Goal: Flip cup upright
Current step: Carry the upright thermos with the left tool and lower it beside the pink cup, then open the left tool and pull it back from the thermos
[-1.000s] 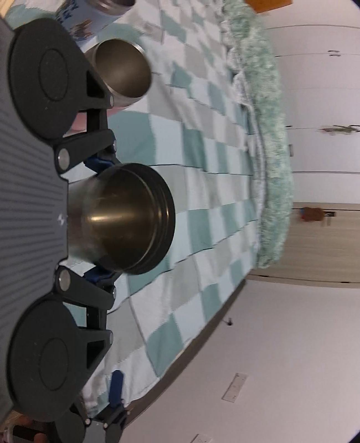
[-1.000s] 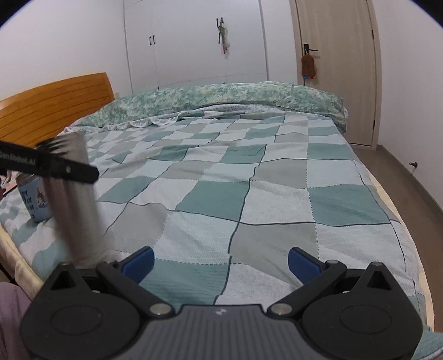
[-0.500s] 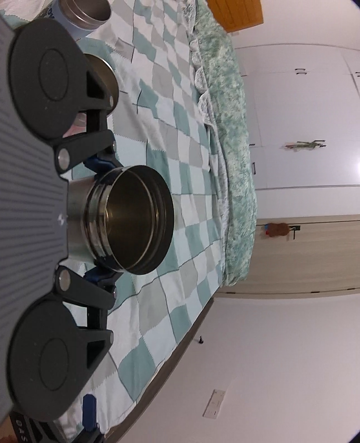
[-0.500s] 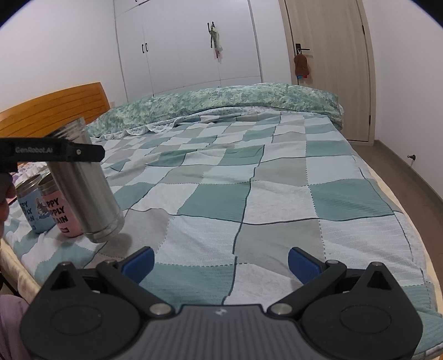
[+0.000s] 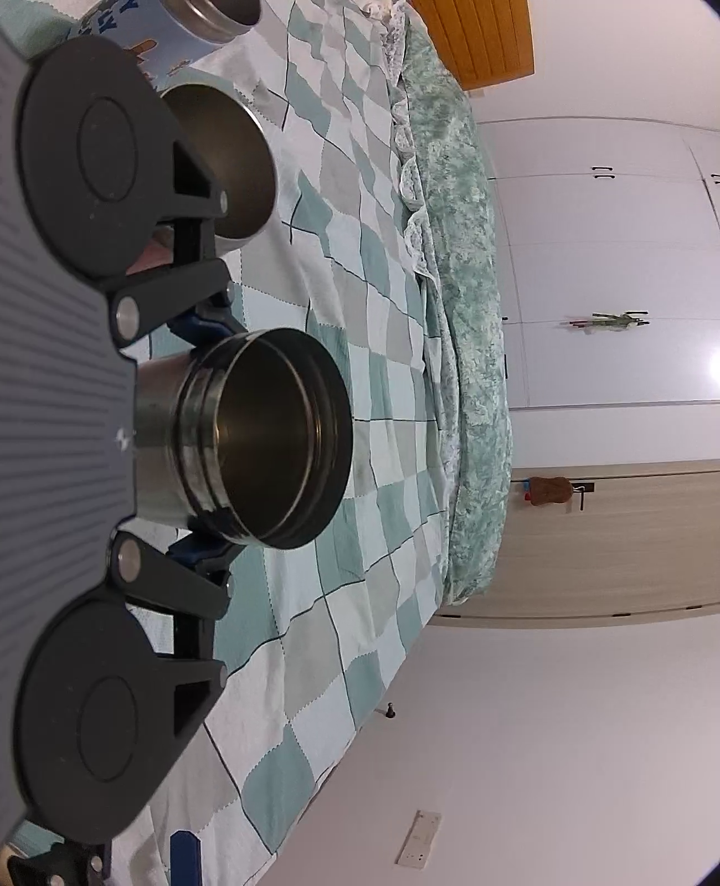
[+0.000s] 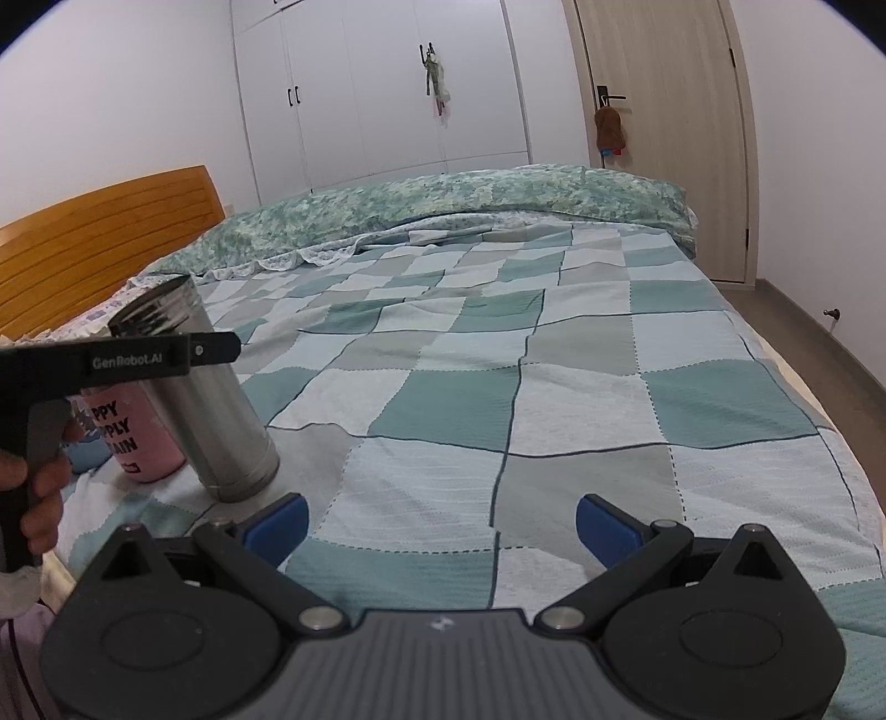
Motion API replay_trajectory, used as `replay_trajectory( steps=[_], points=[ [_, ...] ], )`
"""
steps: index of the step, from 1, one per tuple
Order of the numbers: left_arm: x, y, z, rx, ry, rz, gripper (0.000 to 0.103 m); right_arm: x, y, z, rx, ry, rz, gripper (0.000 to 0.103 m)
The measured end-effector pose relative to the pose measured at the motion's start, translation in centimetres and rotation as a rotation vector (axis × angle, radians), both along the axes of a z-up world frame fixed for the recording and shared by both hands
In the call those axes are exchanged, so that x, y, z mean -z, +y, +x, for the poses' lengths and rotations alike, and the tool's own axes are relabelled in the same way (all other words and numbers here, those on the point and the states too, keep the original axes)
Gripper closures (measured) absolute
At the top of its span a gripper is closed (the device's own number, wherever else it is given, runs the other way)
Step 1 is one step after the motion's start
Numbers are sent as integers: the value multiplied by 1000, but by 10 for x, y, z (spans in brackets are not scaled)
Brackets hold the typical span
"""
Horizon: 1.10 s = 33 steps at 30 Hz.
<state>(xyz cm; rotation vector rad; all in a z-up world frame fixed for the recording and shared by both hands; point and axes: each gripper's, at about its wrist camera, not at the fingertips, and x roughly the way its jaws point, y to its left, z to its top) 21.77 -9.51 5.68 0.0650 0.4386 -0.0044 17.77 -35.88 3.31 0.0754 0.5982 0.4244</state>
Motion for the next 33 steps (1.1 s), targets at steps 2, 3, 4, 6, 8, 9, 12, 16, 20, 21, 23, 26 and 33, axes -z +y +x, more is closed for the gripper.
replay_trajectory(
  steps=[2, 3, 4, 6, 8, 9, 12, 16, 20, 21, 23, 26, 33],
  points=[
    [-4, 0, -7, 2, -48, 13, 8, -2, 1, -2, 2, -4, 0, 0],
    [-7, -1, -14, -7, -88, 26, 0, -3, 1, -3, 3, -7, 0, 0],
    [-10, -1, -23, -17, -145, 37, 0, -5, 1, -5, 5, -12, 0, 0],
    [-16, -1, -38, -15, -213, 56, 0, -9, 1, -10, 6, -24, 4, 0],
    [-25, 1, -51, -14, -237, 60, 0, -14, 3, -16, 4, -39, 8, 0],
    [-29, 3, -58, -10, -244, 52, 0, -17, 4, -20, 1, -48, 9, 0],
    [-40, 14, -80, 10, -259, 17, 0, -25, 12, -34, -8, -77, 11, 0],
    [-46, 35, -112, 43, -251, -24, 0, -33, 26, -60, -12, -133, 10, 0],
    [-40, 56, -145, 43, -241, -30, 0, -36, 37, -87, -10, -189, 22, 0],
    [-38, 62, -151, 40, -236, -34, 0, -35, 39, -95, -5, -207, 24, 0],
    [-32, 73, -165, 35, -228, -48, 0, -34, 44, -109, 5, -238, 29, 0],
    [-16, 86, -185, 10, -229, -52, 0, -29, 48, -132, 41, -299, 24, 0],
    [28, 95, -218, -62, -238, -58, 0, -8, 53, -174, 112, -416, -8, 0]
  ],
)
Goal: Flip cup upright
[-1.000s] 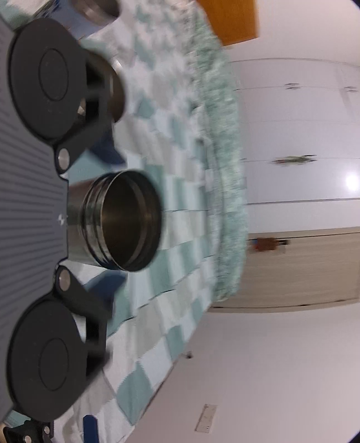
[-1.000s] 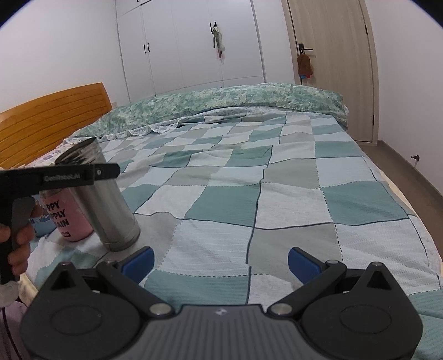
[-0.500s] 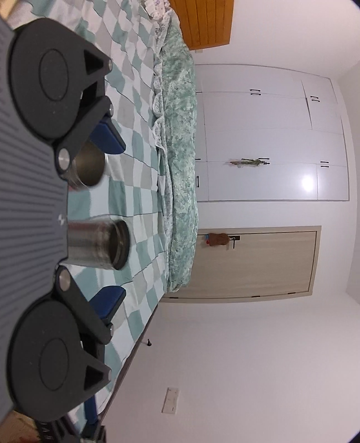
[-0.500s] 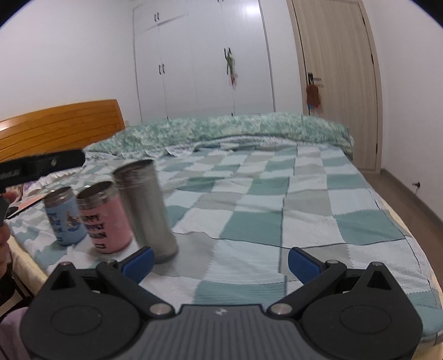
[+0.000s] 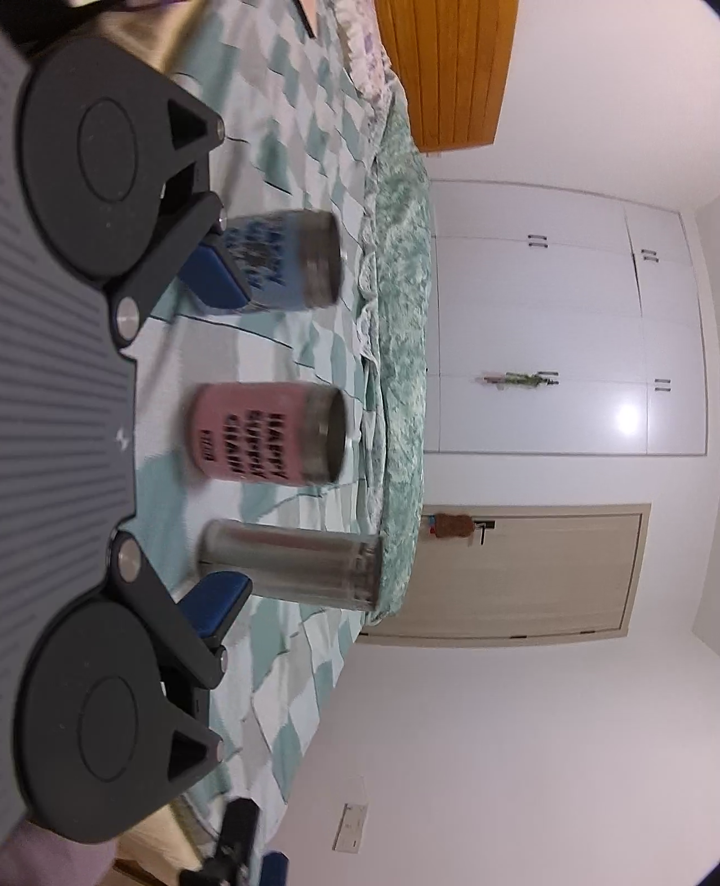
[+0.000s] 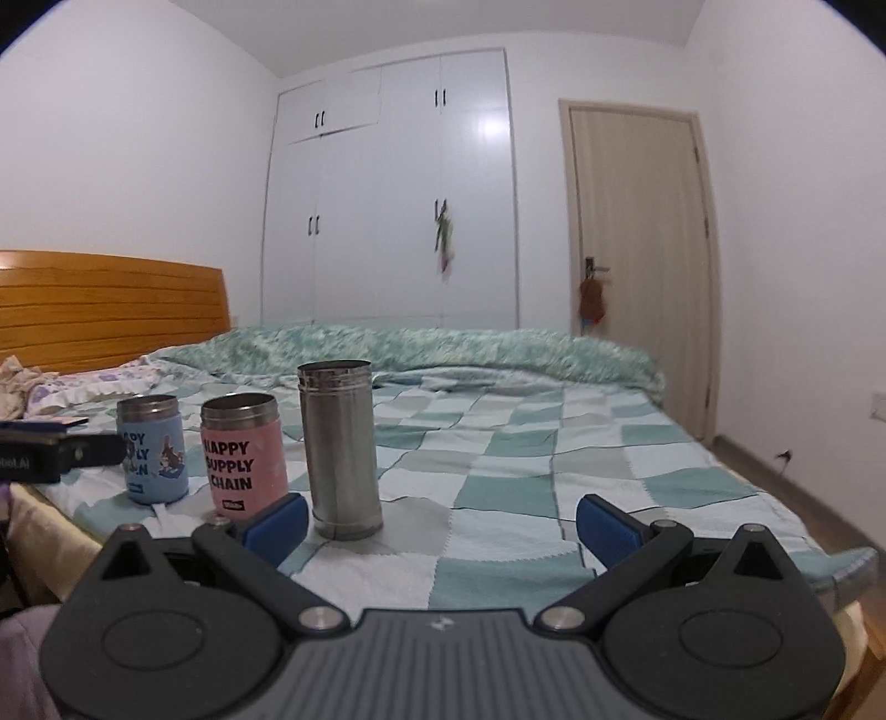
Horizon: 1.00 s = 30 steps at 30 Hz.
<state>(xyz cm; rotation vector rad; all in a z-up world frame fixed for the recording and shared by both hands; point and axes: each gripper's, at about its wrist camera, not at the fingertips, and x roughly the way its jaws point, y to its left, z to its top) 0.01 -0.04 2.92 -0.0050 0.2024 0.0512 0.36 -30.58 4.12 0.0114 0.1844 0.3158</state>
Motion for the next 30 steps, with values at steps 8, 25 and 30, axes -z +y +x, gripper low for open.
replay_trajectory(
  steps=[8, 25, 30],
  points=[
    [27, -6, -11, -65, -57, 19, 0, 18, 6, -17, 51, -96, -23, 0],
    [30, -5, -9, -77, -61, 16, 0, 25, 7, -11, 55, -81, -14, 0],
    [31, -6, -10, -75, -60, 19, 0, 26, 7, -11, 54, -82, -16, 0]
  ],
)
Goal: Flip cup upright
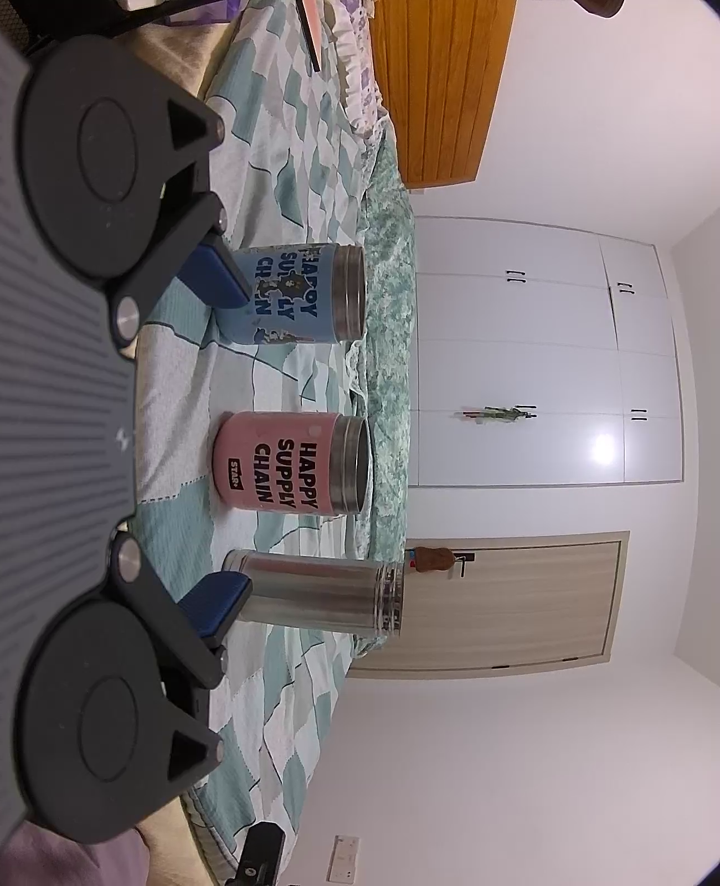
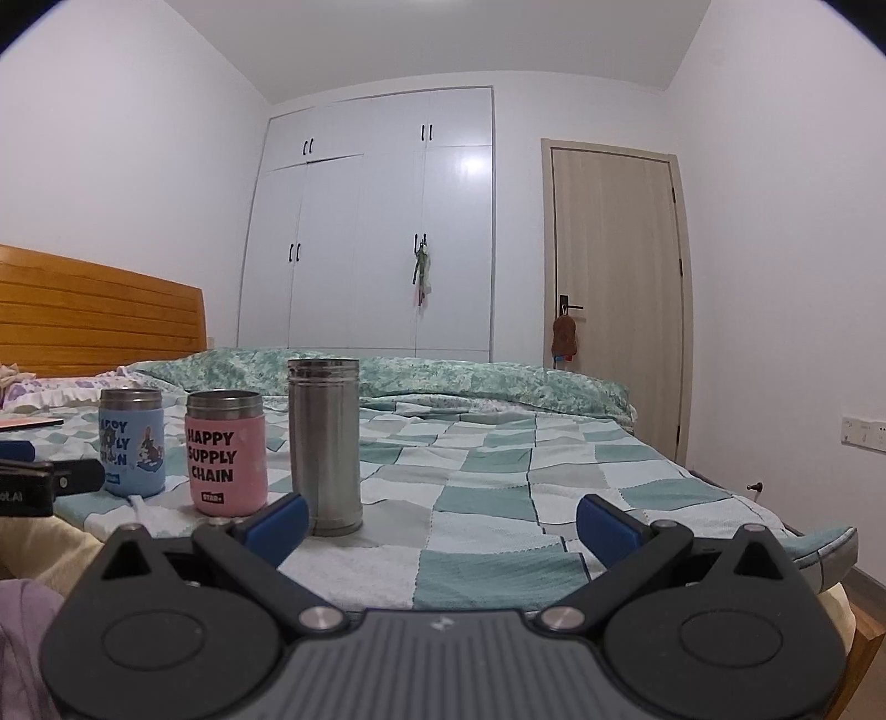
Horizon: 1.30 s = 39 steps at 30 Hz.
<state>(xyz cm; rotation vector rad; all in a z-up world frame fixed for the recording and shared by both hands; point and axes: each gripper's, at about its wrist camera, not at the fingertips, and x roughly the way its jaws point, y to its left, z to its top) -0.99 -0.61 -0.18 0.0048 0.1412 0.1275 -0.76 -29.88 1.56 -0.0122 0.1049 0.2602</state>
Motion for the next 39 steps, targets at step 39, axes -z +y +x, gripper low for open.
replay_trajectory(
  steps=[39],
  points=[
    [-1, 0, -1, 10, -1, -1, 0, 0, 1, 0, 0, -3, -2, 0]
  ],
)
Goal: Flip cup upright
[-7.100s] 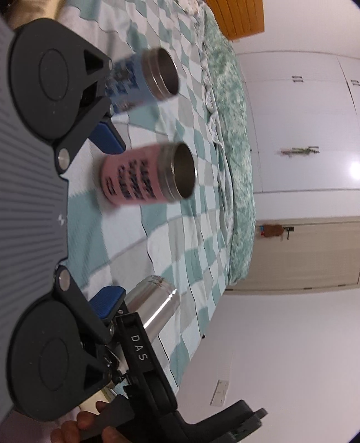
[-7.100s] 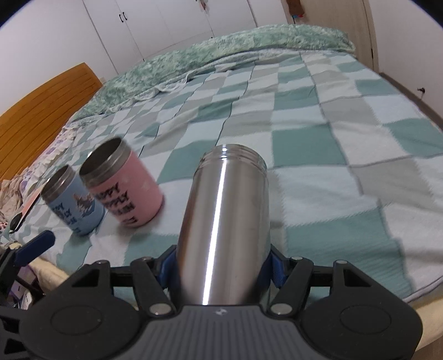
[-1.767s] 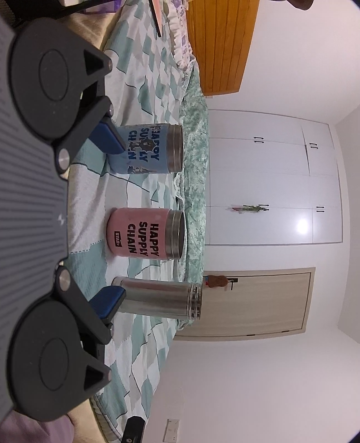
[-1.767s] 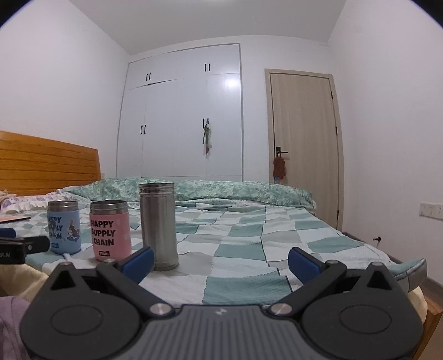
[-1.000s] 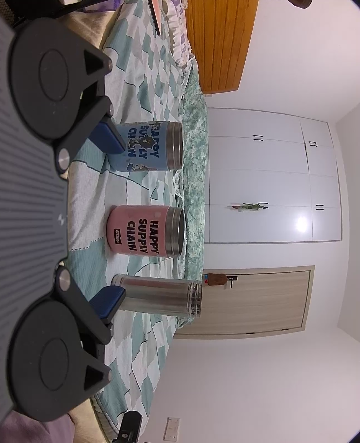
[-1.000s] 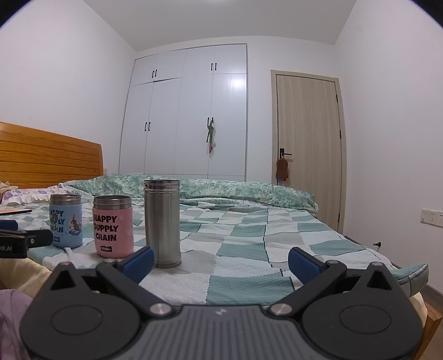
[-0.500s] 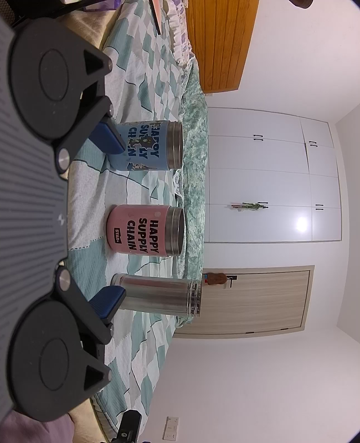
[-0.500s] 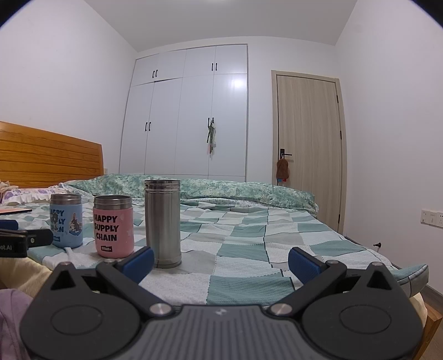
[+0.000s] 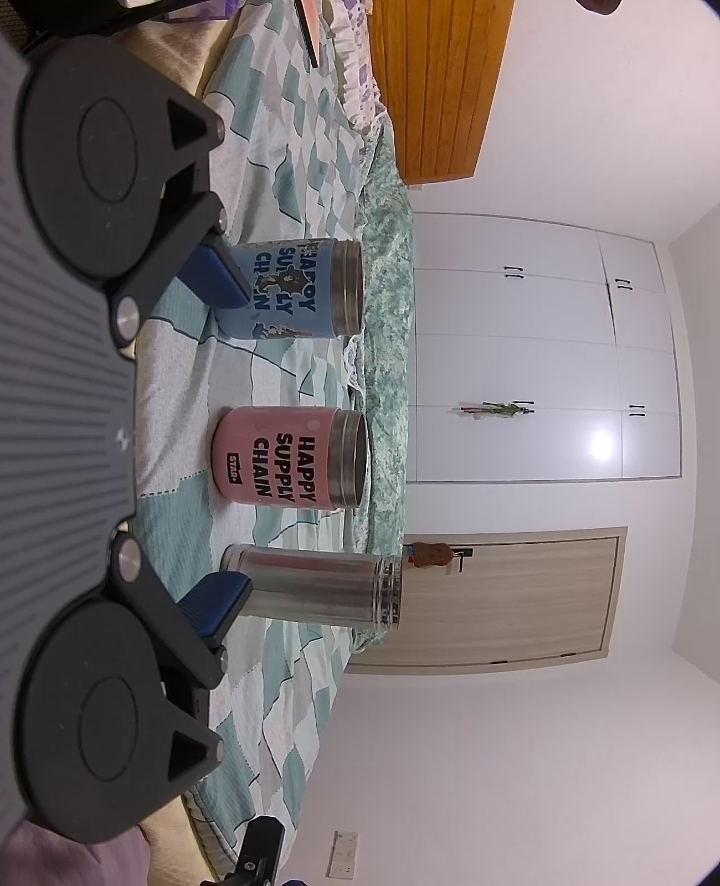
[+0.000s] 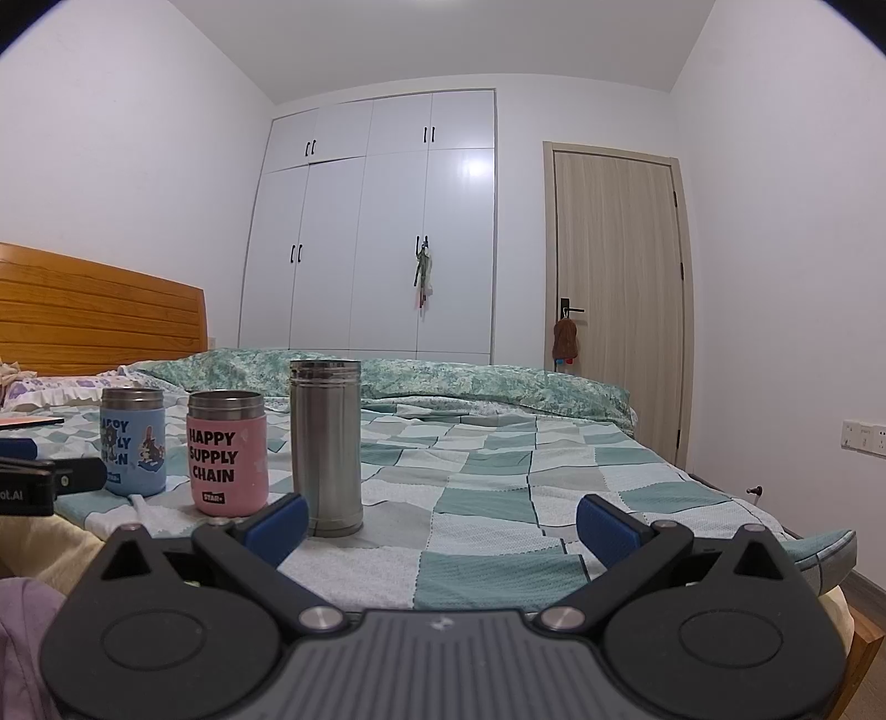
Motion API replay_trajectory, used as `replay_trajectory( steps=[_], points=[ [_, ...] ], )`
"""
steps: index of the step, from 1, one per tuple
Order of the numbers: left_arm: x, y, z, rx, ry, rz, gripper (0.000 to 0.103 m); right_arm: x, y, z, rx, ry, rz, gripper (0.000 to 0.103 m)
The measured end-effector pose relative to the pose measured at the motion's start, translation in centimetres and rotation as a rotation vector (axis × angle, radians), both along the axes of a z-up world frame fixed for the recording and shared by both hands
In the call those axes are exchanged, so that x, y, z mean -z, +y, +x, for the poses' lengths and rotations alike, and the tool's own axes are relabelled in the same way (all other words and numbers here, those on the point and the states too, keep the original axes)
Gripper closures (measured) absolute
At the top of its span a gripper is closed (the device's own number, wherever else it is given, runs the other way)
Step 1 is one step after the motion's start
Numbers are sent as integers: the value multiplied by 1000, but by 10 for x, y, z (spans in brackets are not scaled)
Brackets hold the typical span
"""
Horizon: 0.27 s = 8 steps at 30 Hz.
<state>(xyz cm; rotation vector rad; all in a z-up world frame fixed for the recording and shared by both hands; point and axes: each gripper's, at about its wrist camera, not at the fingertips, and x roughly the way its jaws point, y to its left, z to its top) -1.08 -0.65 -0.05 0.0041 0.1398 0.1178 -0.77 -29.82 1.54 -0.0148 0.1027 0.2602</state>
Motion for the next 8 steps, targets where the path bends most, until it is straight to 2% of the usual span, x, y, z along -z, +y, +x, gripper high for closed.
replay_trajectory(
  steps=[8],
  points=[
    [0, 3, -1, 5, -8, -17, 0, 0, 0, 0, 0, 0, 0, 0]
  ],
)
